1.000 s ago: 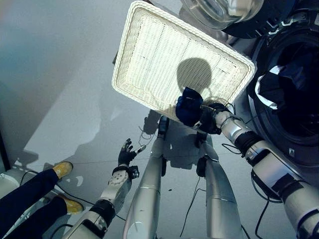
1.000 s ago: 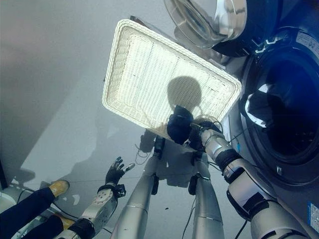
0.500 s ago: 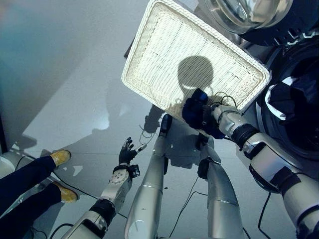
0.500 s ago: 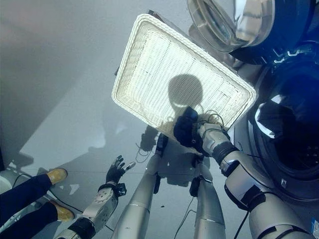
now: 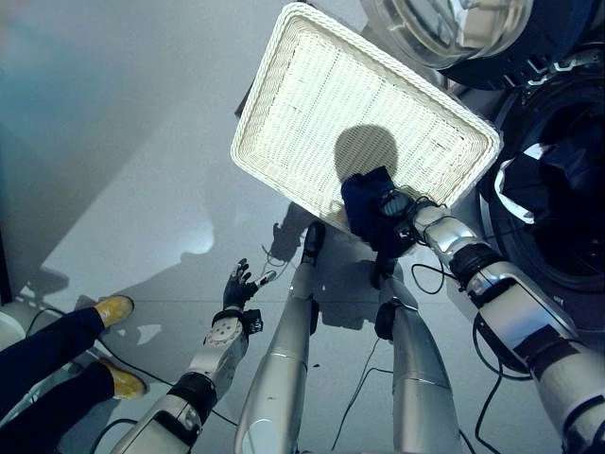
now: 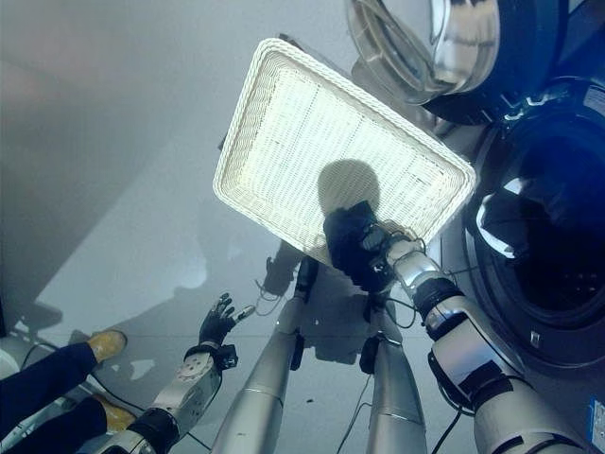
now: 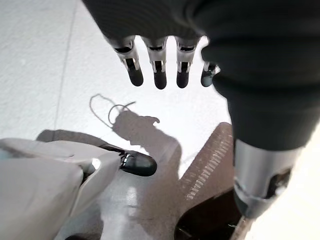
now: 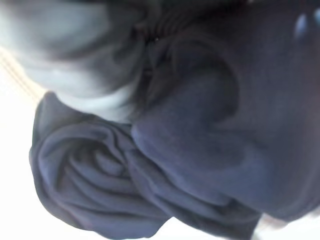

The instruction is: Put the clothes into the washing machine.

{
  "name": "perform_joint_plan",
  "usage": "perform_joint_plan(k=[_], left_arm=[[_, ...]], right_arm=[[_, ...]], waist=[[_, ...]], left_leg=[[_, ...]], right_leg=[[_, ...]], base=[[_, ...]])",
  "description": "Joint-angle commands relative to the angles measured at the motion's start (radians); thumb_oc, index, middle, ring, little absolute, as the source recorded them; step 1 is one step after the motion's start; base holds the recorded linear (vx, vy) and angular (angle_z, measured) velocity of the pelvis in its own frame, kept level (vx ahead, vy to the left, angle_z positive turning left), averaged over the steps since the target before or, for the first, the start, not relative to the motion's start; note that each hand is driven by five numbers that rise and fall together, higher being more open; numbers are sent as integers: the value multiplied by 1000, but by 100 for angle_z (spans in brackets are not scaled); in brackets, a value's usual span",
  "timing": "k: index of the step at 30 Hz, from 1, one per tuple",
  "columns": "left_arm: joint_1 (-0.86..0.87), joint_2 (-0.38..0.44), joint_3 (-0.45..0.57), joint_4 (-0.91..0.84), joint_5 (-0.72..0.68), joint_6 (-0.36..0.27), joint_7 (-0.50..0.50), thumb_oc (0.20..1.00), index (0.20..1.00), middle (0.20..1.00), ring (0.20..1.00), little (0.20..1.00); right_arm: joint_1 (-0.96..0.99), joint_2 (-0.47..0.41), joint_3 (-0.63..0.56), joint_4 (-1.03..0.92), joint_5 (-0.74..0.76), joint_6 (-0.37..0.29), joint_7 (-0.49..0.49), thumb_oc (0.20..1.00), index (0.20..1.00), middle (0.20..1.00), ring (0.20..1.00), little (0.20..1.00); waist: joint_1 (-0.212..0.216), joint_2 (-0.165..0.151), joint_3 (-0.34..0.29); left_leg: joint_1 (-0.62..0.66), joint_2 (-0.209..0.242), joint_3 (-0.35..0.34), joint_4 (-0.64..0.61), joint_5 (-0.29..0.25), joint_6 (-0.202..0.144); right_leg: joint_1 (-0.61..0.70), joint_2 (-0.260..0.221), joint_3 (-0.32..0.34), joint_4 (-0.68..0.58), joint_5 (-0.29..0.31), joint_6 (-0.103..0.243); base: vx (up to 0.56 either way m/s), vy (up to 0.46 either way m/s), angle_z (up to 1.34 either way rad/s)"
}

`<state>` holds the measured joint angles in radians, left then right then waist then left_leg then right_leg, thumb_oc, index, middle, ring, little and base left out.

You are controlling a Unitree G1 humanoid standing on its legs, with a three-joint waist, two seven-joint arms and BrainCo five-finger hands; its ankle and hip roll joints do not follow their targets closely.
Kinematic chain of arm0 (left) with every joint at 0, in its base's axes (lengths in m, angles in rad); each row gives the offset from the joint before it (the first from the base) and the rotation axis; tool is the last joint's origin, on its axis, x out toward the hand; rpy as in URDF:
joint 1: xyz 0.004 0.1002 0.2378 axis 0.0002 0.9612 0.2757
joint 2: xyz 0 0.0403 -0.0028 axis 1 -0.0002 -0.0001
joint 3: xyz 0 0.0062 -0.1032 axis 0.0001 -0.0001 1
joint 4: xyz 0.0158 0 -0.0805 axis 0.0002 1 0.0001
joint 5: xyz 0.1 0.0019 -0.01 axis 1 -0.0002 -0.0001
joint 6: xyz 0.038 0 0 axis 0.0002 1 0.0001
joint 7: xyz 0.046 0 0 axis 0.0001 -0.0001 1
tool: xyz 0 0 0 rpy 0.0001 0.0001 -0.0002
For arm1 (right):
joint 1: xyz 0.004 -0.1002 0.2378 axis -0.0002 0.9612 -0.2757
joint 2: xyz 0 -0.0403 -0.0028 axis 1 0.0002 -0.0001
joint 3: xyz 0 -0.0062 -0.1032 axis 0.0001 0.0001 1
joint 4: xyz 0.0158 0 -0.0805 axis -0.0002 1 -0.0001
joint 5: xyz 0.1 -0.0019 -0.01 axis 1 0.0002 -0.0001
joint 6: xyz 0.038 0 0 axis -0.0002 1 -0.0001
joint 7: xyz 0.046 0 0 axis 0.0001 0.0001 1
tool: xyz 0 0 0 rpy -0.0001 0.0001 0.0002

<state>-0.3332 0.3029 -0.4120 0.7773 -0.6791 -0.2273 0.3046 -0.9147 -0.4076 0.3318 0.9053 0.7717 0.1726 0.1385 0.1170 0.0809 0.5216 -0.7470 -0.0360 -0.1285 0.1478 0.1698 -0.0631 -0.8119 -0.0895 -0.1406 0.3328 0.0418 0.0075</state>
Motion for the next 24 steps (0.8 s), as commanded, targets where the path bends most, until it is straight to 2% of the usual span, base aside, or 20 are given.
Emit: perform_joint_plan(k=[1,2,3,4,5,6,8,12,15,16,17,18,20,21,22,23,24], left_arm=[[46,-15,52,32,57,-38,14,1000,1000,1000,1000,1000],[49,-17,52,33,57,-40,18,1000,1000,1000,1000,1000],[62,-20,55,39,54,-53,24,1000,1000,1000,1000,1000],[63,-21,56,41,54,-54,24,1000,1000,1000,1000,1000],[67,-26,59,49,56,-60,32,1000,1000,1000,1000,1000],[70,-27,61,51,54,-62,33,1000,1000,1000,1000,1000],[81,-26,66,55,52,-69,34,1000,1000,1000,1000,1000],[94,-25,69,52,46,-78,35,1000,1000,1000,1000,1000],[96,-36,66,53,37,-87,34,1000,1000,1000,1000,1000],[96,-36,66,53,37,-87,34,1000,1000,1000,1000,1000],[96,-41,60,52,32,-89,37,1000,1000,1000,1000,1000],[94,-50,45,54,25,-95,34,1000,1000,1000,1000,1000],[96,-58,32,65,19,-99,20,1000,1000,1000,1000,1000],[89,-61,30,67,18,-99,16,1000,1000,1000,1000,1000],[86,-69,19,68,15,-93,15,1000,1000,1000,1000,1000],[83,-70,18,68,14,-91,14,1000,1000,1000,1000,1000],[83,-76,12,67,16,-81,12,1000,1000,1000,1000,1000]], right_arm=[[84,-24,-49,-107,391,-53,85,200,200,200,200,200],[100,-22,-61,-123,430,-47,108,200,200,200,200,200],[159,-11,-101,-181,583,-21,163,200,200,200,200,200],[169,-9,-105,-193,597,-19,170,200,200,200,200,200],[216,7,-124,-236,707,-27,210,200,200,200,200,200],[227,9,-133,-252,731,-28,211,200,200,200,200,200],[268,15,-164,-294,820,-55,234,200,200,200,200,200],[312,17,-242,-361,970,-157,221,200,200,200,200,200],[310,12,-329,-397,1077,-254,182,200,200,200,200,200],[310,12,-329,-397,1077,-254,182,200,200,200,200,200],[304,13,-362,-411,1104,-288,166,200,200,200,200,200],[282,-1,-411,-419,1139,-382,124,200,200,200,200,200],[253,-17,-454,-427,1133,-457,52,200,200,200,200,200],[235,-26,-465,-431,1121,-474,21,200,200,200,200,200],[208,-44,-481,-432,1089,-514,-48,200,200,200,200,200],[200,-48,-483,-432,1081,-522,-63,200,200,200,200,200],[175,-61,-493,-421,1049,-551,-119,200,200,200,200,200]], waist=[[-49,14,-2],[-55,14,-2],[-76,16,-2],[-80,17,-2],[-95,17,-2],[-99,17,-2],[-113,17,-2],[-130,26,-2],[-134,46,-2],[-134,46,-2],[-134,56,-2],[-132,77,-2],[-135,92,-2],[-133,98,-2],[-135,105,-2],[-134,107,-2],[-133,108,-2]], left_leg=[[44,-71,105,49,-106,51],[48,-71,108,46,-106,52],[60,-70,119,44,-108,54],[62,-69,122,43,-109,55],[70,-65,133,42,-110,55],[73,-64,135,41,-110,55],[85,-58,144,34,-107,54],[100,-42,154,16,-96,49],[109,-25,150,-17,-69,39],[109,-25,150,-17,-69,39],[112,-20,145,-33,-60,34],[120,-10,143,-55,-45,26],[133,-11,144,-48,-55,18],[122,-9,146,-42,-47,16],[120,-15,145,-15,-59,11],[117,-15,145,-8,-60,10],[113,-22,144,25,-76,7]], right_leg=[[35,43,13,-57,32,79],[36,45,17,-58,34,78],[36,55,36,-54,33,76],[36,57,39,-53,33,76],[39,63,48,-45,27,73],[42,65,51,-43,25,72],[51,73,59,-35,16,69],[59,90,74,-4,-11,61],[62,105,82,20,-30,54],[62,105,82,20,-30,54],[65,112,86,31,-44,51],[67,119,90,55,-68,44],[75,113,91,76,-96,39],[66,114,89,72,-84,36],[66,102,85,82,-94,31],[64,101,84,81,-91,30],[65,89,77,92,-100,26]], base=[[-2,12,-26],[1,7,-36],[2,5,-34],[7,-14,-35],[9,-19,-25],[31,-47,-27],[36,-44,-23],[48,-52,-23],[54,-19,-13],[61,-14,-9],[98,-36,-8],[138,-46,-11],[104,-35,-8],[83,-13,-6],[51,-3,-4],[117,-24,0],[70,-33,2]])
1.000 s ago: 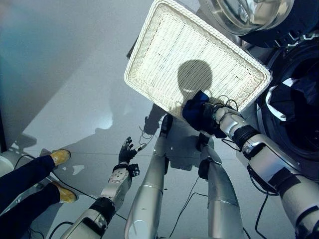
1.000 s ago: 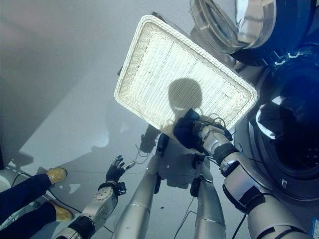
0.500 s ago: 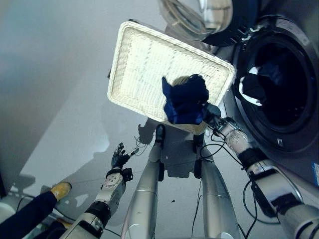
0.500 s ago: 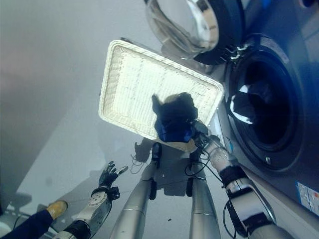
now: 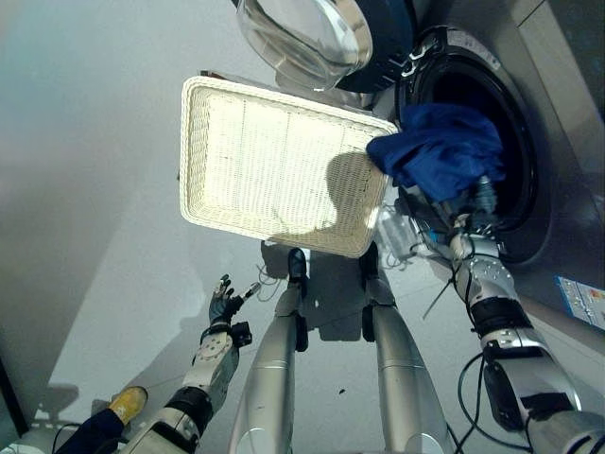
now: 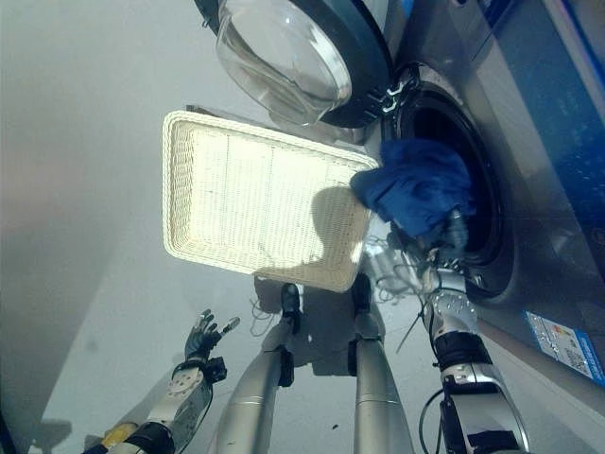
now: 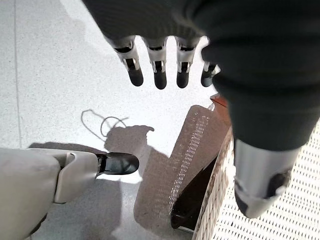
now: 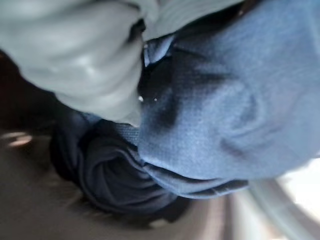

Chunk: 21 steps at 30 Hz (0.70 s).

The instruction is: Put the clothes into the washing machine.

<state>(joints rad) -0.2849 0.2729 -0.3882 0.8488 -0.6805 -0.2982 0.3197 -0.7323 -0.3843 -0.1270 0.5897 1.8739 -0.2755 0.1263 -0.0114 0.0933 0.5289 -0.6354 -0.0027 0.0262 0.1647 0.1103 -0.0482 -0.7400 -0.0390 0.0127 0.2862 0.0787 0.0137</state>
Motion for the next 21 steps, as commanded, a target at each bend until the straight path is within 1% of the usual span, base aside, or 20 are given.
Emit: perform_joint_plan(k=[1,2,3,5,6,7,8,9,10,11,12,14,15,17,18,19,20,21], left_arm=[[32,-46,-13,-4,19,-7,-3,1000,1000,1000,1000,1000],[36,-46,-20,-5,23,0,-1,1000,1000,1000,1000,1000],[31,-45,-22,-6,26,4,1,1000,1000,1000,1000,1000],[30,-37,-34,-6,33,17,4,1000,1000,1000,1000,1000],[33,-36,-39,-5,33,18,4,1000,1000,1000,1000,1000],[33,-31,-48,-9,34,23,5,1000,1000,1000,1000,1000],[28,-30,-47,-11,34,24,5,1000,1000,1000,1000,1000],[26,-27,-51,-11,36,25,3,1000,1000,1000,1000,1000],[32,-23,-58,-8,37,22,-2,1000,1000,1000,1000,1000],[33,-19,-61,-6,39,18,-6,1000,1000,1000,1000,1000],[37,-10,-69,-12,48,18,-6,1000,1000,1000,1000,1000],[38,1,-77,-23,52,21,-4,1000,1000,1000,1000,1000],[43,13,-86,-35,51,24,-5,1000,1000,1000,1000,1000],[50,28,-95,-53,52,30,-6,1000,1000,1000,1000,1000],[57,45,-99,-68,52,40,-8,1000,1000,1000,1000,1000],[60,55,-100,-79,50,48,-10,1000,1000,1000,1000,1000],[68,69,-102,-93,51,58,-10,1000,1000,1000,1000,1000],[72,76,-101,-97,53,64,-13,1000,1000,1000,1000,1000]], right_arm=[[-17,-88,-36,-99,-58,-111,-120,200,200,200,200,200],[-27,-94,-35,-86,-62,-133,-141,200,200,200,200,200],[-47,-97,-35,-76,-70,-150,-155,200,200,200,200,200],[-75,-103,-26,-43,-89,-178,-230,200,200,200,200,200],[-82,-107,-22,-33,-100,-183,-255,200,200,200,200,200],[-112,-123,-7,8,-142,-179,-363,200,200,200,200,200],[-127,-130,-3,17,-151,-176,-386,200,200,200,200,200],[-154,-148,7,49,-163,-173,-439,200,200,200,200,200],[-178,-169,17,96,-168,-170,-498,200,200,200,200,200],[-202,-189,24,135,-156,-166,-516,200,200,200,200,200],[-242,-223,32,198,-118,-204,-531,200,200,200,200,200],[-276,-251,38,236,-86,-234,-535,200,200,200,200,200],[-301,-278,41,263,-50,-288,-547,200,200,200,200,200],[-334,-313,36,291,7,-366,-534,200,200,200,200,200],[-348,-345,28,297,46,-431,-520,200,200,200,200,200],[-352,-361,21,292,63,-456,-503,200,200,200,200,200],[-350,-379,6,270,82,-515,-485,200,200,200,200,200],[-347,-391,-4,250,84,-564,-489,200,200,200,200,200]], waist=[[-3,96,-9],[-1,95,-9],[6,96,-9],[17,94,-9],[19,94,-9],[25,96,-9],[29,99,-9],[33,102,-9],[36,103,-9],[40,106,-9],[47,110,-9],[51,116,-9],[53,120,-9],[55,128,-9],[53,131,-9],[52,134,-9],[46,135,-9],[42,135,-9]], left_leg=[[-4,-55,-11,16,-19,-8],[-2,-58,-14,36,-38,-8],[-18,-55,-16,42,-29,-8],[-33,-54,-20,61,-34,-6],[-30,-56,-21,67,-45,-6],[-36,-57,-25,73,-44,-4],[-46,-55,-25,70,-33,-3],[-49,-56,-26,72,-32,-1],[-42,-60,-27,78,-43,0],[-44,-59,-28,77,-42,0],[-45,-60,-31,78,-42,1],[-49,-60,-34,77,-40,1],[-46,-62,-35,76,-41,2],[-47,-63,-38,74,-41,3],[-45,-64,-37,73,-43,4],[-45,-63,-39,73,-43,4],[-41,-65,-38,74,-47,6],[-40,-64,-36,74,-47,5]], right_leg=[[-9,37,-79,140,-136,18],[-2,31,-84,155,-155,16],[-11,32,-89,155,-144,13],[-16,34,-97,179,-160,8],[-13,34,-97,190,-175,7],[-19,38,-99,205,-182,3],[-28,41,-101,200,-169,1],[-32,44,-102,203,-170,-3],[-28,42,-103,216,-186,-5],[-30,43,-105,216,-186,-6],[-31,42,-110,222,-189,-7],[-35,44,-112,225,-189,-8],[-35,43,-113,229,-194,-9],[-40,44,-113,235,-198,-10],[-40,45,-112,238,-201,-10],[-42,47,-110,237,-199,-9],[-41,48,-108,242,-203,-9],[-41,49,-106,240,-201,-9]], base=[[125,-61,5],[67,-80,5],[85,-131,8],[80,-142,8],[103,-116,5],[46,-69,6],[28,-70,9],[36,-52,13],[64,-67,10],[75,-103,6],[40,-87,-1],[29,-74,2],[28,-61,5],[30,-50,2],[22,-36,1],[0,0,0],[0,0,0],[0,0,0]])
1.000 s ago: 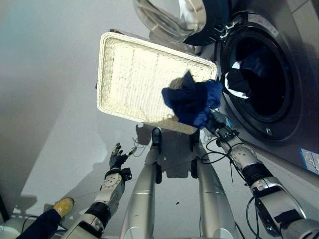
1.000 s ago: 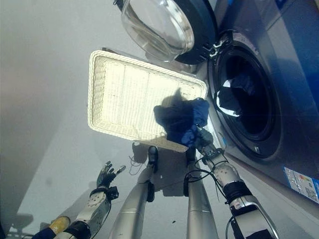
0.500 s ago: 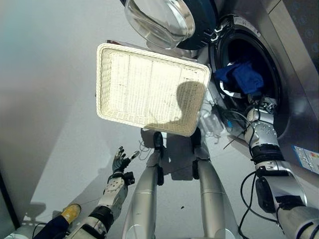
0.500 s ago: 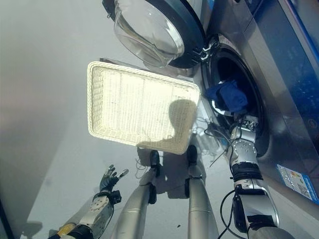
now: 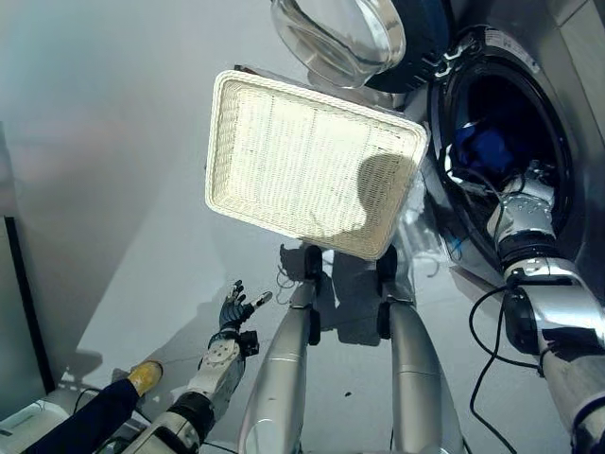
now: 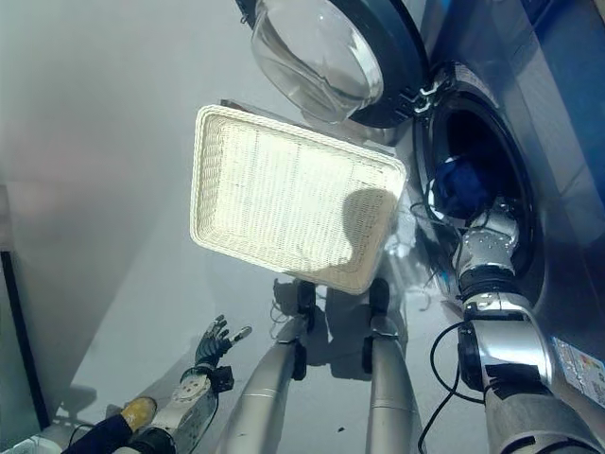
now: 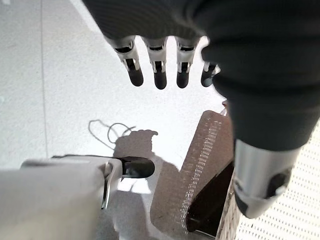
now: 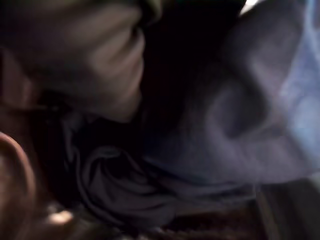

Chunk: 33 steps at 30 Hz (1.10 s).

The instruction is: Put the clothes into the washing machine.

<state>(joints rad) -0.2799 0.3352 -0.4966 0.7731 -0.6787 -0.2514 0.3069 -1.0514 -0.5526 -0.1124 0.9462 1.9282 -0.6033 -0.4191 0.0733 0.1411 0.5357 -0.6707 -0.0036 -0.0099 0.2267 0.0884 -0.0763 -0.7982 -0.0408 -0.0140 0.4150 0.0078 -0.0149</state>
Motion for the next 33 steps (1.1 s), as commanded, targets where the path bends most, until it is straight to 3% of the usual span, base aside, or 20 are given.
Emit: perform_joint_plan(k=[1,2,9,14,18,19,20,22,23,25,26,29,30,33], left_arm=[[70,17,8,-22,56,21,-4,1000,1000,1000,1000,1000],[76,24,15,-21,64,29,-11,1000,1000,1000,1000,1000],[76,36,54,4,73,62,-60,1000,1000,1000,1000,1000],[69,21,60,9,55,57,-81,1000,1000,1000,1000,1000],[58,14,52,-4,50,71,-67,1000,1000,1000,1000,1000],[55,11,46,-7,50,76,-59,1000,1000,1000,1000,1000],[54,9,42,-7,51,80,-53,1000,1000,1000,1000,1000],[54,9,42,-7,51,80,-53,1000,1000,1000,1000,1000],[51,8,32,-10,51,91,-40,1000,1000,1000,1000,1000],[49,7,30,-16,53,94,-29,1000,1000,1000,1000,1000],[54,6,26,-19,54,93,-14,1000,1000,1000,1000,1000],[49,3,31,-3,48,84,-6,1000,1000,1000,1000,1000],[49,2,33,0,47,83,-5,1000,1000,1000,1000,1000],[42,-14,45,28,47,75,-5,1000,1000,1000,1000,1000]], right_arm=[[-25,-230,-26,-123,31,-273,61,200,200,200,200,200],[-19,-249,-49,-163,17,-363,59,200,200,200,200,200],[45,-354,-161,-271,-4,-602,12,200,200,200,200,200],[122,-399,-221,-236,-85,-607,-109,200,200,200,200,200],[200,-374,-269,-228,-5,-583,-136,200,200,200,200,200],[227,-348,-283,-227,44,-533,-125,715,715,715,715,715],[245,-315,-289,-240,44,-477,-165,1000,1000,1000,1000,1000],[245,-315,-289,-240,44,-477,-165,1000,1000,1000,1000,1000],[265,-235,-271,-254,44,-257,-240,1000,1000,1000,1000,1000],[262,-193,-256,-273,44,-140,-234,1000,1000,1000,1000,1000],[263,-128,-220,-296,44,27,-163,1000,1000,1000,1000,1000],[264,-56,-180,-310,44,170,-42,1000,1000,1000,1000,1000],[267,-45,-177,-310,44,189,-20,1000,1000,1000,1000,1000],[271,20,-138,-278,44,321,154,1000,1000,1000,1000,1000]], waist=[[-45,88,-16],[-57,89,-16],[-119,82,-16],[-152,83,-16],[-158,77,-16],[-156,76,-16],[-152,75,-16],[-152,75,-16],[-141,75,-16],[-134,78,-16],[-125,78,-16],[-115,81,-16],[-115,80,-16],[-107,80,-16]], left_leg=[[-2,-63,1,12,-27,34],[6,-64,7,14,-33,35],[41,-59,50,36,-49,31],[63,-54,77,53,-62,28],[71,-56,83,63,-71,31],[72,-56,84,65,-72,32],[74,-57,85,66,-73,34],[74,-57,85,66,-73,34],[81,-62,80,63,-81,35],[72,-62,79,52,-64,37],[79,-65,76,37,-65,37],[69,-62,73,9,-38,38],[70,-62,72,7,-36,37],[75,-63,66,-13,-26,36]], right_leg=[[18,52,-77,111,-130,19],[22,54,-69,114,-134,19],[42,53,-41,102,-116,22],[59,49,-20,102,-115,21],[69,41,-15,98,-111,23],[73,39,-14,96,-109,23],[77,38,-15,94,-107,23],[77,38,-15,94,-107,23],[86,34,-18,93,-116,25],[80,36,-20,79,-98,24],[87,36,-26,70,-106,25],[80,45,-34,51,-86,24],[81,46,-34,49,-86,24],[85,51,-39,44,-89,24]], base=[[0,0,0],[-3,30,-7],[14,69,-15],[19,89,-14],[0,-4,1],[-4,-26,6],[-6,-26,8],[2,-7,2],[-28,-24,3],[-60,-40,6],[-92,-39,9],[-70,-9,1],[-54,10,-1],[-41,14,1]])
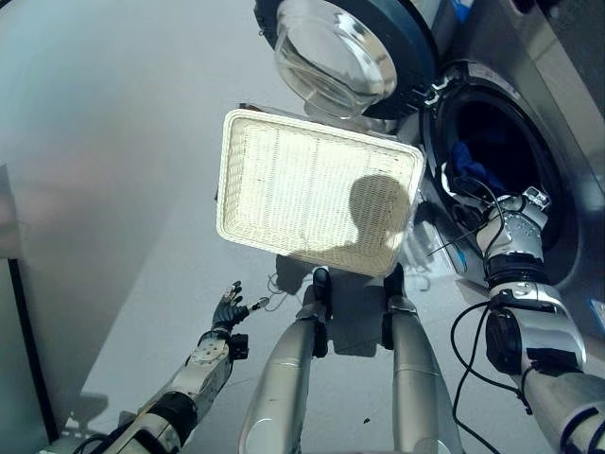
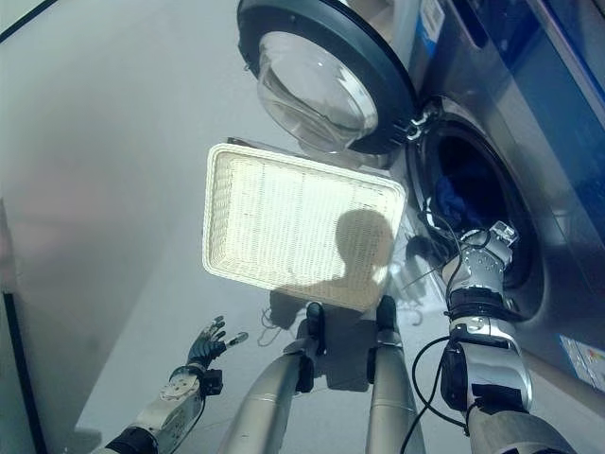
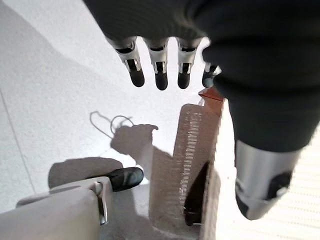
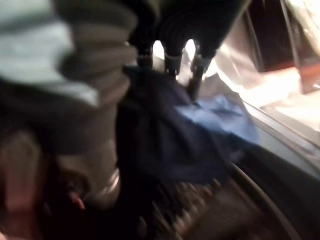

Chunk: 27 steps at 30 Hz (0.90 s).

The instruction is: Put the clothes into the washing machine.

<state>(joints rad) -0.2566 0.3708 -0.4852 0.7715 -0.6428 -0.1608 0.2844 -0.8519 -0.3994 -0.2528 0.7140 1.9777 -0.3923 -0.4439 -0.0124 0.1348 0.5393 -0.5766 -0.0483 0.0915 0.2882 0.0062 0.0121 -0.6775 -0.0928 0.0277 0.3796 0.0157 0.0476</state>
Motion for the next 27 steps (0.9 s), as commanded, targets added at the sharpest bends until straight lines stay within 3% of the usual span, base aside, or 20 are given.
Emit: perform_joint_plan(k=[1,5,7,16,22,23,24,27], left_arm=[[12,-60,34,43,9,-20,18,1000,1000,1000,1000,1000],[4,-94,43,92,8,-53,2,1000,1000,1000,1000,1000],[2,-104,44,105,6,-61,0,1000,1000,1000,1000,1000],[9,-119,60,138,-8,-91,-19,1000,1000,1000,1000,1000],[22,-121,71,137,-18,-113,-57,1000,1000,1000,1000,1000],[27,-118,77,137,-20,-119,-91,1000,1000,1000,1000,1000],[29,-118,80,136,-21,-121,-103,1000,1000,1000,1000,1000],[45,-111,95,134,-33,-130,-199,1000,1000,1000,1000,1000]], right_arm=[[66,-115,18,-24,-5,141,243,1000,1000,1000,1000,1000],[66,-45,46,48,-5,213,491,1000,1000,1000,1000,1000],[75,-22,52,71,-5,229,540,1000,1000,1000,1000,1000],[128,39,93,128,-5,261,640,1000,1000,1000,1000,1000],[170,62,139,140,-5,288,677,1000,1000,1000,1000,1000],[199,70,167,161,-17,312,685,1000,1000,1000,1000,1000],[204,72,170,164,-32,314,684,1000,1000,1000,1000,1000],[264,99,209,210,-269,320,664,1000,1000,1000,1000,1000]], waist=[[-16,87,-19],[-1,89,-19],[5,89,-19],[10,84,-19],[6,62,-19],[3,46,-19],[2,43,-19],[-5,15,-19]], left_leg=[[-18,-18,-38,-82,60,-53],[-8,-15,-46,-109,71,-57],[-5,-15,-50,-121,76,-57],[22,-3,-49,-181,102,-59],[43,-12,-60,-178,92,-53],[53,-16,-64,-168,81,-49],[56,-17,-65,-166,79,-48],[91,-26,-67,-151,57,-41]], right_leg=[[-33,106,-82,75,-96,-39],[-22,103,-96,64,-96,-34],[-17,101,-101,57,-93,-31],[8,98,-110,10,-69,-19],[33,91,-103,-32,-42,-13],[49,89,-101,-49,-31,-11],[53,88,-100,-53,-28,-10],[97,85,-95,-86,-11,-6]], base=[[-105,26,-3],[-72,38,5],[-53,38,10],[-45,55,8],[-63,69,1],[-74,51,1],[-103,65,2],[-86,63,0]])
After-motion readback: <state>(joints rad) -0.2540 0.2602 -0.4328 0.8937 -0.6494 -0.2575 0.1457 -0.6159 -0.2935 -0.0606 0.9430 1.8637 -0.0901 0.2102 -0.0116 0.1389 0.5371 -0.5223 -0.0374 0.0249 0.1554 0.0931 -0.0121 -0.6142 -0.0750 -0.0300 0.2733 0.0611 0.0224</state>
